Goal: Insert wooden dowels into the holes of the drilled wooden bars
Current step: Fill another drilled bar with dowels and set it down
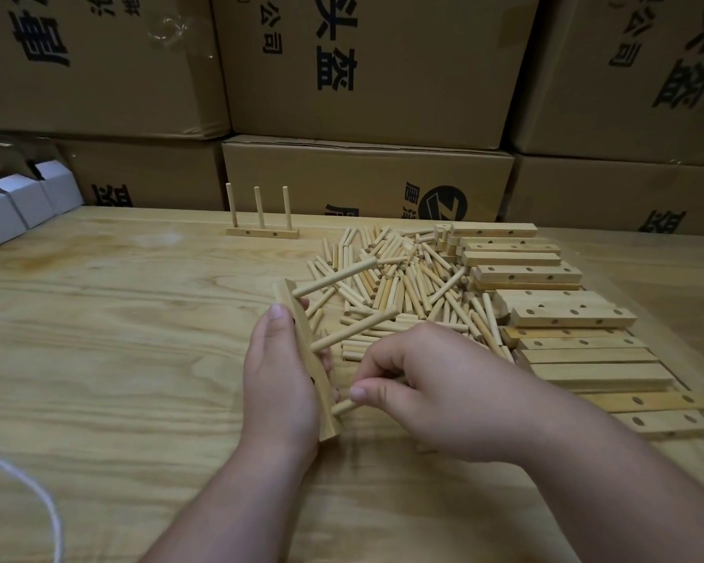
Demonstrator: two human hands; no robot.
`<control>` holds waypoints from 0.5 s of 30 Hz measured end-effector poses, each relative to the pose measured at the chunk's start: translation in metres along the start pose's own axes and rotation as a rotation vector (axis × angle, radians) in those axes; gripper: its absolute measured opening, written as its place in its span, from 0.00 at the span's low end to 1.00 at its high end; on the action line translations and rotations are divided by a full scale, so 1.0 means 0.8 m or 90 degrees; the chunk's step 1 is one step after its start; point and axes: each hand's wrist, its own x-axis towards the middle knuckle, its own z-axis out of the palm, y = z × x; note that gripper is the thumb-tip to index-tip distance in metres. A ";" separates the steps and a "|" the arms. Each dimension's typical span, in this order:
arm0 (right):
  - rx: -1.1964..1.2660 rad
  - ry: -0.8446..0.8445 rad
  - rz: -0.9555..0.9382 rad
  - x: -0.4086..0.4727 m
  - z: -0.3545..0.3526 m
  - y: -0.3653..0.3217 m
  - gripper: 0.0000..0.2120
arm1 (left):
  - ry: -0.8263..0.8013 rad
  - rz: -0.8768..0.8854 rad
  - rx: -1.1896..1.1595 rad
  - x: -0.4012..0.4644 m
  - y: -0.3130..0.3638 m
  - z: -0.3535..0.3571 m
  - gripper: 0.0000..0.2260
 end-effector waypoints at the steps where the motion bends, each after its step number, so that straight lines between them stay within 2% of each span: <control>1: 0.009 0.000 0.003 0.000 0.001 0.001 0.09 | -0.001 0.003 -0.002 0.000 -0.001 0.000 0.18; 6: 0.049 -0.010 0.028 0.004 0.005 0.001 0.13 | -0.031 0.040 -0.043 -0.001 0.003 0.000 0.15; 9: 0.101 -0.014 0.057 0.006 0.007 0.003 0.14 | -0.030 0.071 -0.055 0.001 0.002 -0.001 0.21; 12: 0.150 -0.004 0.076 0.006 0.008 0.004 0.10 | -0.021 0.093 -0.042 0.004 -0.001 -0.003 0.25; 14: 0.186 0.015 0.087 0.006 0.002 0.004 0.06 | -0.025 0.092 -0.032 0.005 -0.001 -0.004 0.22; 15: 0.202 0.029 0.093 0.007 -0.003 0.006 0.08 | -0.036 0.081 -0.036 0.005 -0.001 -0.004 0.18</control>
